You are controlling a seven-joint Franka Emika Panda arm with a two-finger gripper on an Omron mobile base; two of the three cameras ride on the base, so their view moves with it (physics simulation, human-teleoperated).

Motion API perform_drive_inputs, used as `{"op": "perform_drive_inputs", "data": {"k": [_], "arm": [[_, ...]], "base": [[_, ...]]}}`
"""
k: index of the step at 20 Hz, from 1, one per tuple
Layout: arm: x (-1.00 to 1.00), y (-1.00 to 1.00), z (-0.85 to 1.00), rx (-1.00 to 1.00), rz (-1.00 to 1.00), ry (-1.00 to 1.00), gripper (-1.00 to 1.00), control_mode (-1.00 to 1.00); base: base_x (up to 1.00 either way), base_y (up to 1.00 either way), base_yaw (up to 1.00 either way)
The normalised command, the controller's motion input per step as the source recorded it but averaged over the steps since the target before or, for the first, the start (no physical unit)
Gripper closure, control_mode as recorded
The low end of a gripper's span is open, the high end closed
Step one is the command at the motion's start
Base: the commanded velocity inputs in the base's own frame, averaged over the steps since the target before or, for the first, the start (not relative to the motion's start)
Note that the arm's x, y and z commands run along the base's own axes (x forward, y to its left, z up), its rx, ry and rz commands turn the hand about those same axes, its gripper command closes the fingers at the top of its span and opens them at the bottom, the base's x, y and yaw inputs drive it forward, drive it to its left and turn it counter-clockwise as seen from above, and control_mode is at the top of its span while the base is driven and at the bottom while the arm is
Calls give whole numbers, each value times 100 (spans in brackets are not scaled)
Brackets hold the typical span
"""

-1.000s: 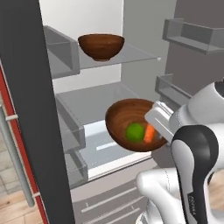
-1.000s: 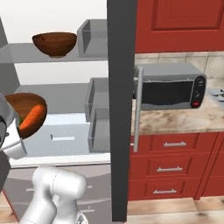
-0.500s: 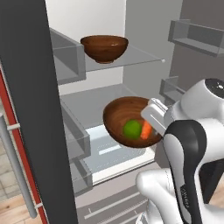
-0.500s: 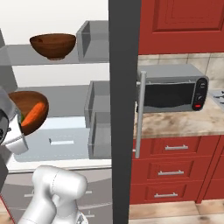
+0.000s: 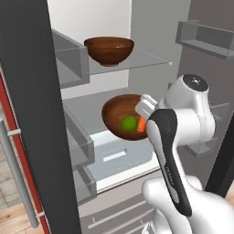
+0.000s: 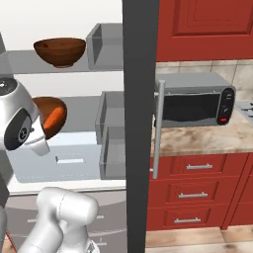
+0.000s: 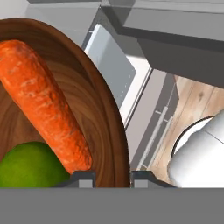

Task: Place the bowl with the carrot and lime on the second highest shelf of the fridge. Place the bowl with the steak and chicken drumstick on the top shelf of the fridge.

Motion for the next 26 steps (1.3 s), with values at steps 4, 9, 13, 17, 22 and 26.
{"op": "perform_drive_inputs", "data": {"k": [4, 9, 13, 17, 22, 26], "arm": [[87, 16, -21, 0, 0, -5, 100, -100], [73, 3, -24, 0, 0, -8, 100, -100], [79, 32, -24, 0, 0, -4, 100, -100], [77, 40, -21, 0, 0, 0, 100, -100], [54, 19, -21, 0, 0, 0, 100, -100], [30, 12, -24, 0, 0, 1, 100, -100]], "base": [[0, 0, 0], [0, 0, 0], [0, 0, 0], [0, 0, 0], [0, 0, 0], [0, 0, 0]]}}
